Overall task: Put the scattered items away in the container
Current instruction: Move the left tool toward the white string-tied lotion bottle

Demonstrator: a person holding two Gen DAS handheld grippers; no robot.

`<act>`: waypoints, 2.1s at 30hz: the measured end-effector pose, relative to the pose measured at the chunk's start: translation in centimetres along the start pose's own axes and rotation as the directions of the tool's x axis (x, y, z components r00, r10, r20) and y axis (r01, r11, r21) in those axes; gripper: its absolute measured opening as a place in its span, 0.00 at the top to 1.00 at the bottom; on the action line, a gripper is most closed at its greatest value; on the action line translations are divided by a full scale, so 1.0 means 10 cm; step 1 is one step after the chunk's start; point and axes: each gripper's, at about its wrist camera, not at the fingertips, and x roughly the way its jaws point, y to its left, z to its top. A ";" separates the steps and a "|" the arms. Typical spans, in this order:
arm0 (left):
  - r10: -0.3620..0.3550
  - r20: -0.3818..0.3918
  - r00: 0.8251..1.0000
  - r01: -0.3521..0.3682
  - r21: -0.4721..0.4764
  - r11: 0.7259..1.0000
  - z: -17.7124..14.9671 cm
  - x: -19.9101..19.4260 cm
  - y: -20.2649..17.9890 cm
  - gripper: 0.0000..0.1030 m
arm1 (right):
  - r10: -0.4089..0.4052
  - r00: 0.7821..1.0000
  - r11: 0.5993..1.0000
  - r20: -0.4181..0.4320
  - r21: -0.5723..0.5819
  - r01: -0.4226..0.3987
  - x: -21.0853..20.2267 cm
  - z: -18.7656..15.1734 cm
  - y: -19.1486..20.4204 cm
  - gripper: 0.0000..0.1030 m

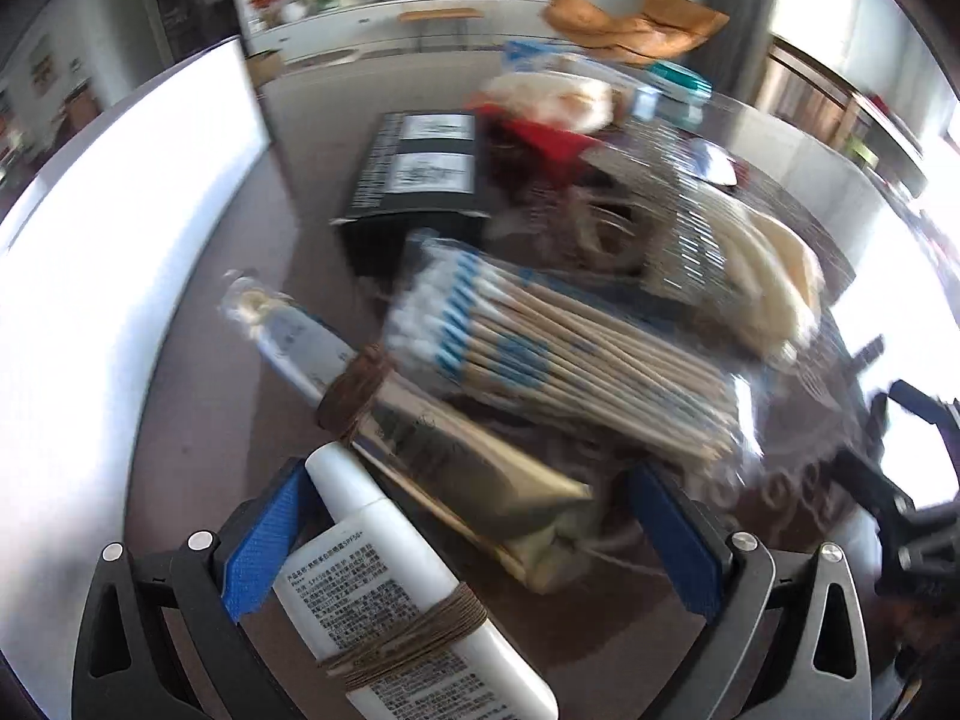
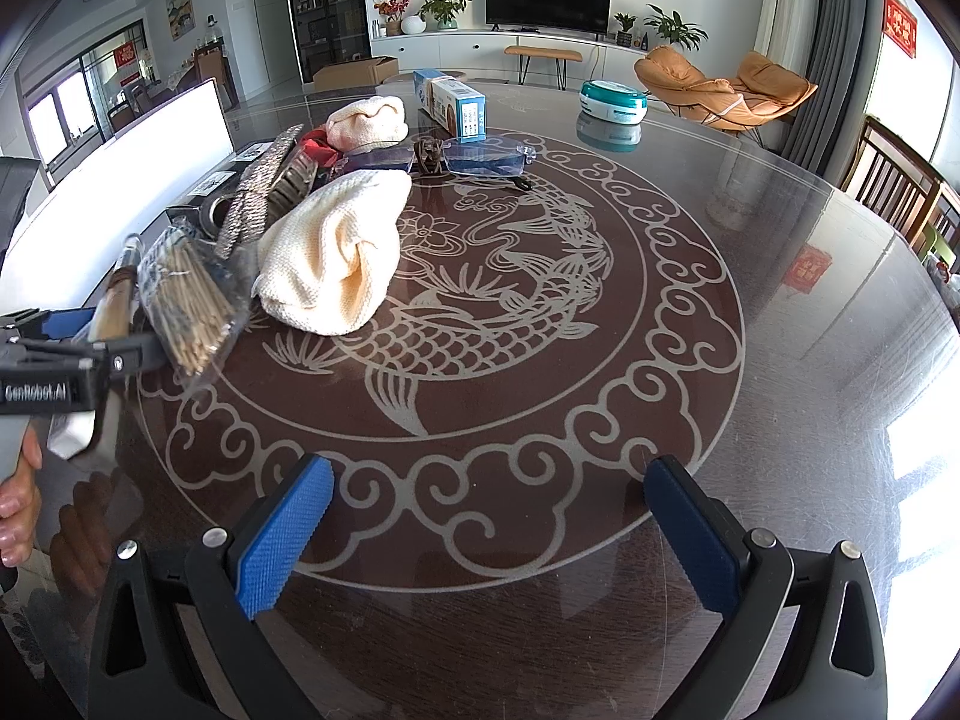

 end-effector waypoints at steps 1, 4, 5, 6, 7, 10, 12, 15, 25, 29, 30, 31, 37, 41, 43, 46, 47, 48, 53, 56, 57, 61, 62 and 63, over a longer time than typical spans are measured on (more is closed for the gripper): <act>-0.005 0.008 1.000 0.005 0.008 1.000 -0.07 -0.05 0.00 0.00 | -0.001 1.000 1.000 0.000 0.000 0.001 0.01 0.01 0.00 0.00; -0.023 0.035 0.999 0.026 -0.067 0.997 -0.29 -0.23 0.18 0.00 | -0.001 1.000 1.000 0.000 0.000 0.001 0.01 0.01 0.00 0.00; -0.031 0.041 0.999 0.035 -0.101 0.994 -0.37 -0.29 0.26 0.00 | -0.002 1.000 1.000 0.000 0.000 0.002 0.01 0.01 0.00 0.00; -0.038 0.046 0.998 0.044 -0.136 0.990 -0.45 -0.35 0.34 0.00 | -0.002 1.000 1.000 0.000 0.000 0.002 0.01 0.01 -0.01 0.00; -0.048 0.052 0.997 0.056 -0.163 0.985 -0.53 -0.41 0.40 0.00 | -0.002 1.000 1.000 0.000 0.000 0.002 0.01 0.01 0.00 0.00; -0.074 0.059 0.995 0.085 -0.201 0.976 -0.69 -0.51 0.47 0.00 | -0.002 1.000 1.000 0.000 0.000 0.002 0.01 0.00 0.00 0.00; -0.073 0.047 0.996 0.080 -0.192 0.978 -0.72 -0.52 0.40 0.00 | -0.003 1.000 1.000 0.000 0.000 0.003 0.01 0.00 0.00 0.00; -0.023 0.040 0.999 0.030 -0.180 0.983 -0.73 -0.49 0.33 0.00 | -0.003 1.000 1.000 0.000 0.001 0.003 0.01 0.00 0.00 0.00; 0.105 0.032 0.994 -0.098 -0.176 0.980 -0.59 -0.30 0.21 0.00 | -0.008 1.000 1.000 0.000 0.007 0.008 0.02 0.00 0.00 0.00; 0.115 0.051 0.992 -0.104 -0.188 0.977 -0.57 -0.28 0.22 0.00 | -0.008 1.000 1.000 -0.001 0.008 0.008 0.02 0.00 0.00 0.00; 0.116 0.057 0.992 -0.103 -0.188 0.977 -0.58 -0.29 0.23 0.00 | -0.008 1.000 1.000 -0.001 0.008 0.008 0.02 0.00 0.00 0.00; 0.116 0.063 0.991 -0.103 -0.188 0.977 -0.59 -0.29 0.23 0.00 | -0.009 1.000 1.000 0.000 0.008 0.009 0.02 0.00 0.00 0.00; 0.115 0.072 0.991 -0.100 -0.185 0.978 -0.61 -0.32 0.22 0.00 | -0.009 1.000 1.000 0.000 0.009 0.009 0.02 0.00 0.00 0.00; 0.115 0.072 0.991 -0.100 -0.185 0.978 -0.61 -0.32 0.22 0.00 | -0.009 1.000 1.000 -0.001 0.009 0.009 0.02 0.00 0.00 0.00; 0.115 0.072 0.991 -0.100 -0.185 0.978 -0.61 -0.32 0.22 0.00 | -0.010 1.000 1.000 -0.001 0.009 0.010 0.02 0.00 0.00 0.00; 0.115 0.072 0.991 -0.100 -0.185 0.978 -0.61 -0.32 0.22 0.00 | -0.010 1.000 1.000 0.000 0.010 0.010 0.02 0.00 0.00 0.00; 0.115 0.072 0.991 -0.100 -0.185 0.978 -0.61 -0.32 0.22 0.00 | -0.010 1.000 1.000 0.000 0.010 0.010 0.02 0.00 0.00 0.00; 0.115 0.072 0.991 -0.100 -0.184 0.978 -0.61 -0.32 0.22 0.00 | -0.010 1.000 1.000 0.000 0.010 0.010 0.02 0.00 0.00 0.00; 0.115 0.073 0.991 -0.100 -0.184 0.978 -0.61 -0.31 0.22 0.00 | -0.011 1.000 1.000 0.000 0.011 0.011 0.02 0.00 0.00 0.00; 0.115 0.073 0.991 -0.100 -0.184 0.978 -0.61 -0.31 0.22 0.00 | -0.011 1.000 1.000 0.000 0.011 0.011 0.02 0.00 0.00 0.00; 0.115 0.073 0.991 -0.100 -0.184 0.978 -0.61 -0.31 0.22 0.00 | -0.011 1.000 1.000 0.000 0.011 0.011 0.02 0.00 0.00 0.00; 0.115 0.073 0.991 -0.100 -0.184 0.978 -0.61 -0.31 0.22 0.00 | -0.011 1.000 1.000 0.000 0.012 0.011 0.02 0.00 0.00 0.00; 0.115 0.073 0.991 -0.100 -0.184 0.978 -0.61 -0.31 0.22 0.00 | -0.011 1.000 1.000 0.000 0.012 0.011 0.02 0.00 0.00 0.00; 0.115 0.073 0.991 -0.100 -0.184 0.978 -0.61 -0.31 0.22 0.00 | -0.012 1.000 1.000 0.000 0.012 0.012 0.02 0.00 0.00 0.00</act>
